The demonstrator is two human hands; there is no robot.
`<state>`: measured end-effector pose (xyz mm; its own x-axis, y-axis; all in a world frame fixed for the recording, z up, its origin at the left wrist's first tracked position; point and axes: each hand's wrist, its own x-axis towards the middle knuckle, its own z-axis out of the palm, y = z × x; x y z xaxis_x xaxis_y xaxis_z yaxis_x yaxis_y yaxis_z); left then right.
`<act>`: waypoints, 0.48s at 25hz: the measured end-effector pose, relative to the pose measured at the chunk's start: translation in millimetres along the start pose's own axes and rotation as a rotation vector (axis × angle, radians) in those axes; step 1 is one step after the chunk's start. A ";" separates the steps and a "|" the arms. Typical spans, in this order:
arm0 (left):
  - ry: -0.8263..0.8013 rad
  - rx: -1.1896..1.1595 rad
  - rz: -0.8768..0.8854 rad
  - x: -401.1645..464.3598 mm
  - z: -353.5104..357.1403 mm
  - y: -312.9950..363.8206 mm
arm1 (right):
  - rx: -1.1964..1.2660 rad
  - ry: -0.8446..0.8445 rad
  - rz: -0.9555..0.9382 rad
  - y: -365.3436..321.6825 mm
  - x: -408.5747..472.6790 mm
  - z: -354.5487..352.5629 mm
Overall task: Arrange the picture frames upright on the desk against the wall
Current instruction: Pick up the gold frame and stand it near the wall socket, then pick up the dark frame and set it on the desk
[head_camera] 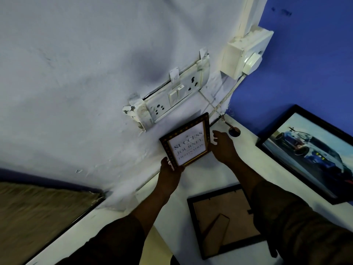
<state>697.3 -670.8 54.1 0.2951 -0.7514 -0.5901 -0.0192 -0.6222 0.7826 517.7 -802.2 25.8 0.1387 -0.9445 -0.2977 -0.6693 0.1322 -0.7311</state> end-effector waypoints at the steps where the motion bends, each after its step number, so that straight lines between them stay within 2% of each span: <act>1: 0.002 0.005 -0.015 0.1 0.2 -3.6 | 0.013 0.000 0.033 3.3 -6.8 -1.0; 6: 0.015 0.086 -0.141 -8.7 2.5 -26.3 | -0.026 0.053 0.202 54.8 -66.9 -12.7; 9: -0.108 0.179 -0.306 -29.4 12.9 -56.2 | -0.142 0.089 0.402 106.5 -119.9 -12.3; 12: -0.239 0.279 -0.453 -60.7 29.1 -91.6 | -0.252 0.032 0.587 138.8 -166.1 -4.5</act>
<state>653.3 -574.6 12.5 0.1099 -0.4051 -0.9076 -0.2020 -0.9032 0.3787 398.5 -628.3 -23.5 -0.3227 -0.7451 -0.5837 -0.7788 0.5594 -0.2836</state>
